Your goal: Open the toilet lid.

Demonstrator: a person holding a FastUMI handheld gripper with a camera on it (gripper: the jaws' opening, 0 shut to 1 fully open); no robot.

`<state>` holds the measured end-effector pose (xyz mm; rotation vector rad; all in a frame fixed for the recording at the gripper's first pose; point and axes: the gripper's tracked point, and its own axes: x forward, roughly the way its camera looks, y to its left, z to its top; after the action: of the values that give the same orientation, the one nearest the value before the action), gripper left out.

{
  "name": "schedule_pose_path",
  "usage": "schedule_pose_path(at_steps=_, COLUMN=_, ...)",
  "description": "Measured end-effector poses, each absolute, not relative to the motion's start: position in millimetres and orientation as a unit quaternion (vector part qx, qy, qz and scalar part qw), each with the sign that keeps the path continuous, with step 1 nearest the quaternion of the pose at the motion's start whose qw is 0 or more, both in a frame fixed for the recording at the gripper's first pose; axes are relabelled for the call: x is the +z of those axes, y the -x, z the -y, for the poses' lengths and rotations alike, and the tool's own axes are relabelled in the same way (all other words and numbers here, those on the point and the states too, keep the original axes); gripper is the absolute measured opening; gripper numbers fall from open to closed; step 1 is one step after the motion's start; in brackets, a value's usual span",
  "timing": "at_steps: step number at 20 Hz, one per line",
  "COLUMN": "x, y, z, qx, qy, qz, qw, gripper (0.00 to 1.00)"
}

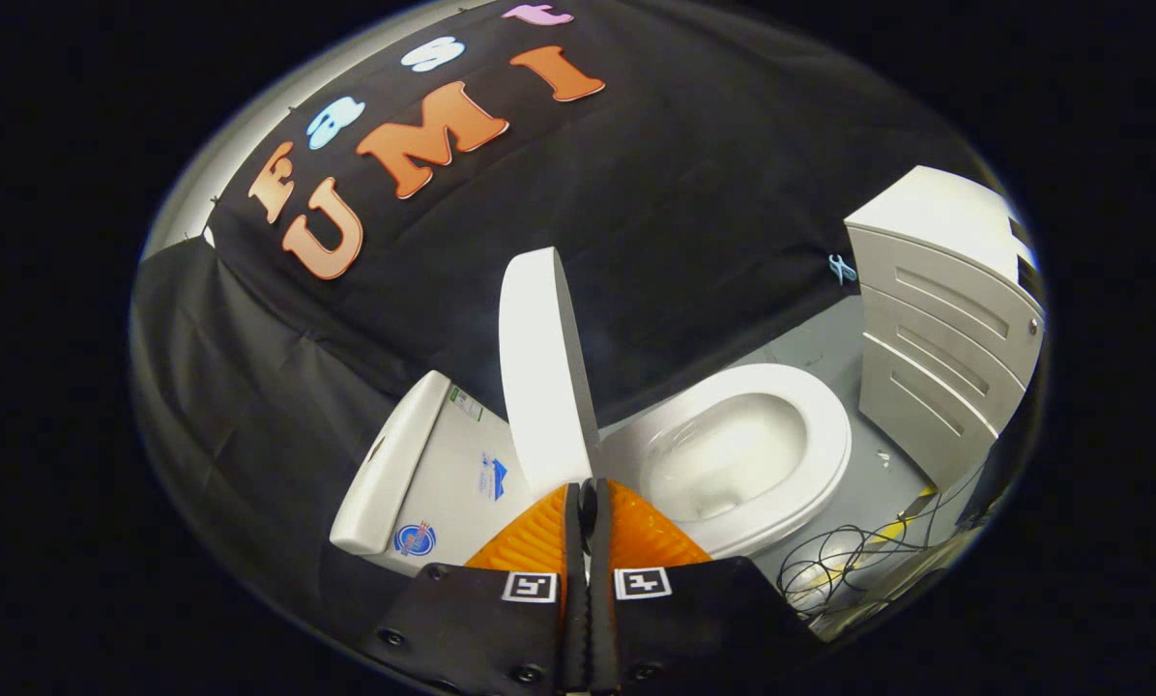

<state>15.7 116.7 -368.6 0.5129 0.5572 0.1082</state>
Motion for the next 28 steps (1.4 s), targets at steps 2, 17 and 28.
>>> schedule_pose_path(at_steps=2, x=-363.4, y=-13.9, z=-133.1, qx=0.060, qy=-0.232, qz=-0.266, qw=0.934, gripper=0.08)
schedule_pose_path(at_steps=17, x=-350.2, y=-10.7, z=-236.1, qx=0.087, qy=-0.112, qz=-0.236, qw=0.961, gripper=0.08)
schedule_pose_path(at_steps=28, x=-362.0, y=-4.4, z=-306.4, qx=0.108, qy=-0.034, qz=-0.229, qw=0.967, gripper=0.08)
